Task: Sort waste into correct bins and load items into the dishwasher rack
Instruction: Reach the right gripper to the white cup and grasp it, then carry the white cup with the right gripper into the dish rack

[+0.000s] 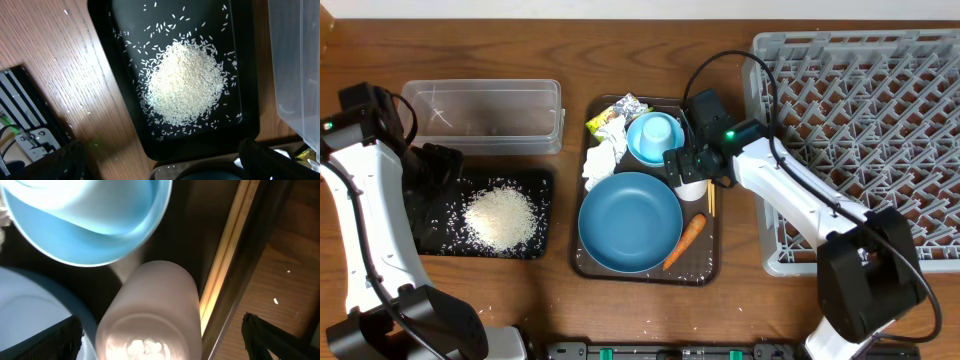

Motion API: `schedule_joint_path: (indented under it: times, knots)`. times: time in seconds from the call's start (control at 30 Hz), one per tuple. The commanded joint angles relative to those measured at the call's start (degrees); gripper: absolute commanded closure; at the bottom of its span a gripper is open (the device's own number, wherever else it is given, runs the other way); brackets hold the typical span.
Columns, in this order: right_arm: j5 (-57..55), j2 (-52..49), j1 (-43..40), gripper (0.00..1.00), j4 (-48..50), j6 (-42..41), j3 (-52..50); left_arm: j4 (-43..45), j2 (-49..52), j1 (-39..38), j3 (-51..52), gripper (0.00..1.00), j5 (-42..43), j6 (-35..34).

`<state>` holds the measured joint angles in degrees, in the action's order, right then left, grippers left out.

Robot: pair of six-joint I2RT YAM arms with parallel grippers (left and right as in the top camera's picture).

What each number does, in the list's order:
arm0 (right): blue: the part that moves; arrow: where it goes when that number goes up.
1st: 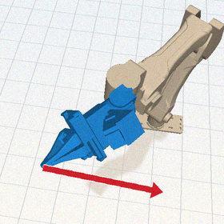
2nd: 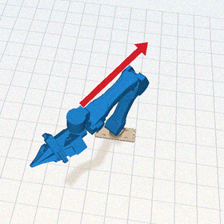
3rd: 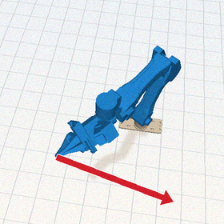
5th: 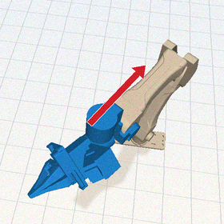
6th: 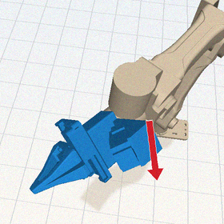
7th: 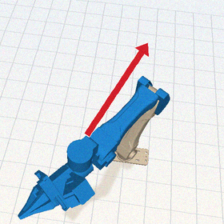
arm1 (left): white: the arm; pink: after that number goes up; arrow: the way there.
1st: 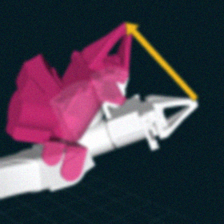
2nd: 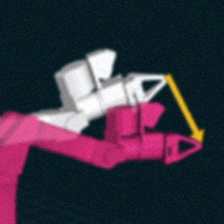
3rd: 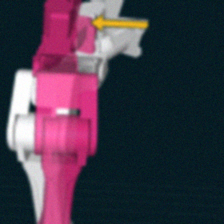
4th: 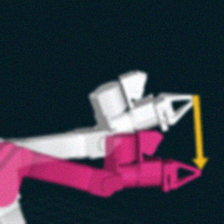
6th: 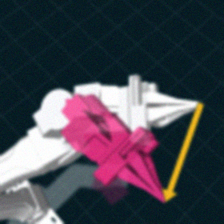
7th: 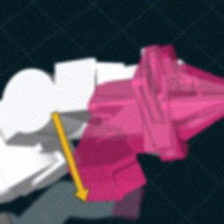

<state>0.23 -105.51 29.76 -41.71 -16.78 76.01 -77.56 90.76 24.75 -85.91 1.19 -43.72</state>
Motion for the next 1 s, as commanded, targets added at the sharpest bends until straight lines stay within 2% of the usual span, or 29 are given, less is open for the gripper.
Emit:
schedule_joint_path:
  times: [0.0, 0.23, 0.4, 0.67, 0.83, 0.97]
  knots:
    - [-0.9, -1.6, 0.3, 0.02, 0.0, -1.7, 1.0, -0.2, 0.5, 0.2, -0.5, 0.01, -0.3, -0.5]
    - [0.2, -2.8, 0.3, 0.19, 0.0, -1.7, 1.0, -0.2, 0.5, 0.2, -0.5, 0.01, -0.3, -0.5]
    - [0.2, -2.7, 0.3, 0.36, -0.2, -1.7, 1.0, -0.2, 0.5, 0.2, -0.5, 0.01, -0.3, -0.5]
    - [0.2, 2.7, -0.5, 0.38, -1.2, -1.6, 2.5, -0.2, 0.5, 0.2, -0.5, 0.01, -0.3, -0.5]
    - [-0.9, 12.0, -3.7, 0.40, -2.7, -0.7, 3.7, -0.2, 0.5, 0.2, -0.5, 0.01, -0.3, -0.5]
    - [-3.6, 20.4, -9.8, 0.41, -3.4, 0.4, 3.7, -0.2, 0.5, 0.2, -0.5, 0.01, -0.3, -0.5]
